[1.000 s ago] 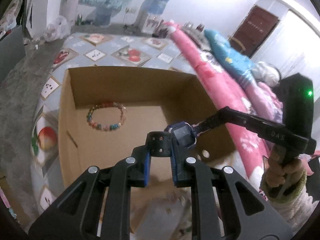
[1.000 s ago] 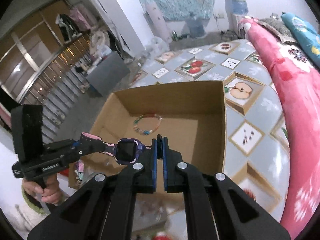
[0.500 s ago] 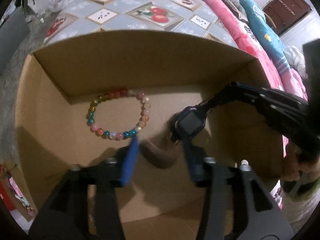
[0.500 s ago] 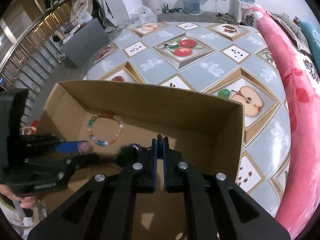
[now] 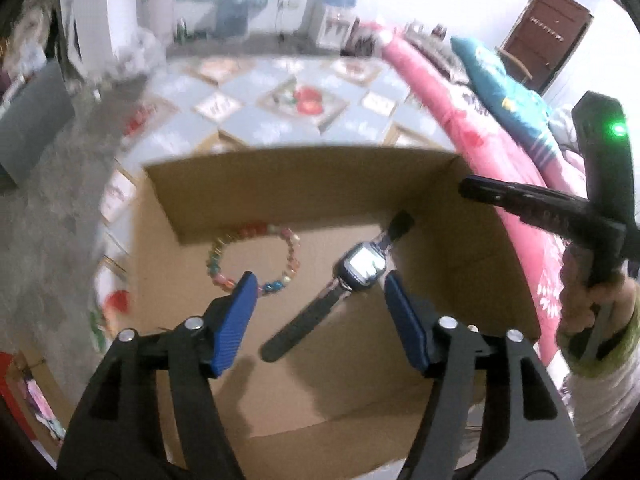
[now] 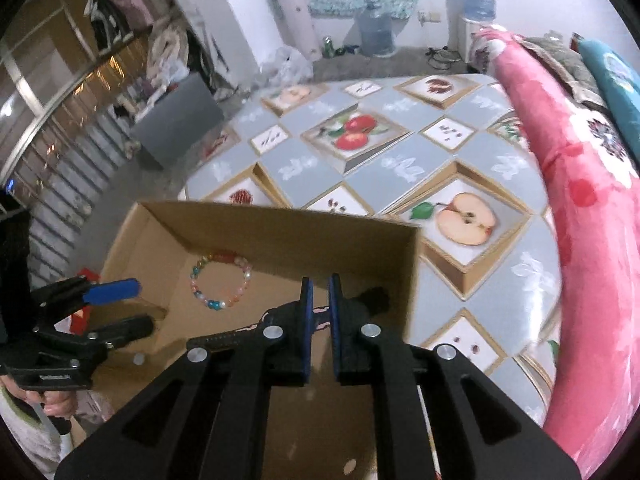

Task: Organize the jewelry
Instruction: 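Lower the smartwatch into the box and open the left tool, then withdraw the left tool from the box and move the right tool toward the pink bracelet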

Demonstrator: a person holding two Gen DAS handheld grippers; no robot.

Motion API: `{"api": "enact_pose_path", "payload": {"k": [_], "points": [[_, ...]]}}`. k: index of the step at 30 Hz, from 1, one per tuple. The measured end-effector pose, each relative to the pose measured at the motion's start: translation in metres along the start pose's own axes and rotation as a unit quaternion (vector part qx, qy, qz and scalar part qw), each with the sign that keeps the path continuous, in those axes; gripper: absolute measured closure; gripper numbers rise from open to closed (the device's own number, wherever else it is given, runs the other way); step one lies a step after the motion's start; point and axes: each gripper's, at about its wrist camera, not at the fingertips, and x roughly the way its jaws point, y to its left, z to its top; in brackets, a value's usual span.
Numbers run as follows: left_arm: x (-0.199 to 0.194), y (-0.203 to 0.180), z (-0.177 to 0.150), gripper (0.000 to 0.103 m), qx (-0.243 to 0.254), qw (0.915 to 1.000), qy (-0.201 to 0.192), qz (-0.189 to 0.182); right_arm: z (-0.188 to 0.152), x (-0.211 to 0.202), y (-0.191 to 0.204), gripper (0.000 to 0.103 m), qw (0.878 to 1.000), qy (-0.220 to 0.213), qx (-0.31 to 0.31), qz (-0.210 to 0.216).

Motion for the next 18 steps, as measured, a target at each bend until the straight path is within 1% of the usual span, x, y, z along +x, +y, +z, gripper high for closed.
{"api": "enact_pose_path", "payload": {"k": [2,3,4,5,6,7,8,10,11,12,13,16,18], "points": [[-0.02,0.004,-0.009,0.032,0.008,0.9991,-0.031,0.028,-0.006,-0.016,-0.01,0.093,1.0,-0.015,0.015,0.001],[-0.027,0.008,-0.014,0.03,0.007,0.9984,-0.042,0.038,-0.01,-0.023,-0.014,0.09,0.999,-0.023,0.022,0.005],[-0.031,0.01,-0.017,0.026,0.006,0.9978,-0.047,0.046,-0.017,-0.031,-0.019,0.083,0.999,-0.03,0.032,0.007],[-0.036,0.016,-0.024,0.024,0.001,0.9968,-0.054,0.06,-0.026,-0.038,-0.025,0.078,0.998,-0.036,0.043,0.004],[-0.038,0.022,-0.03,0.023,-0.006,0.996,-0.057,0.069,-0.032,-0.042,-0.028,0.069,0.998,-0.04,0.049,0.003],[-0.039,0.027,-0.035,0.02,-0.014,0.9956,-0.056,0.073,-0.044,-0.046,-0.033,0.064,0.997,-0.045,0.058,0.006],[-0.037,0.034,-0.041,0.02,-0.028,0.9955,-0.05,0.076,-0.056,-0.048,-0.037,0.062,0.997,-0.046,0.068,0.009],[-0.026,0.049,-0.052,0.02,-0.061,0.9948,-0.028,0.077,-0.078,-0.045,-0.045,0.056,0.995,-0.038,0.088,0.014],[-0.021,0.055,-0.056,0.02,-0.076,0.9941,-0.018,0.076,-0.09,-0.041,-0.048,0.056,0.994,-0.03,0.099,0.02],[-0.013,0.062,-0.062,0.02,-0.098,0.993,-0.004,0.066,-0.101,-0.034,-0.05,0.056,0.993,-0.02,0.109,0.029],[-0.006,0.065,-0.066,0.02,-0.109,0.9925,0.004,0.054,-0.108,-0.028,-0.051,0.056,0.993,-0.01,0.114,0.038],[0.008,0.063,-0.075,0.02,-0.137,0.9902,0.026,-0.004,-0.12,-0.007,-0.05,0.056,0.989,0.018,0.128,0.067],[0.009,0.052,-0.077,0.02,-0.121,0.9923,0.019,0.019,-0.12,0.0,-0.045,0.055,0.988,0.024,0.128,0.086]]}}
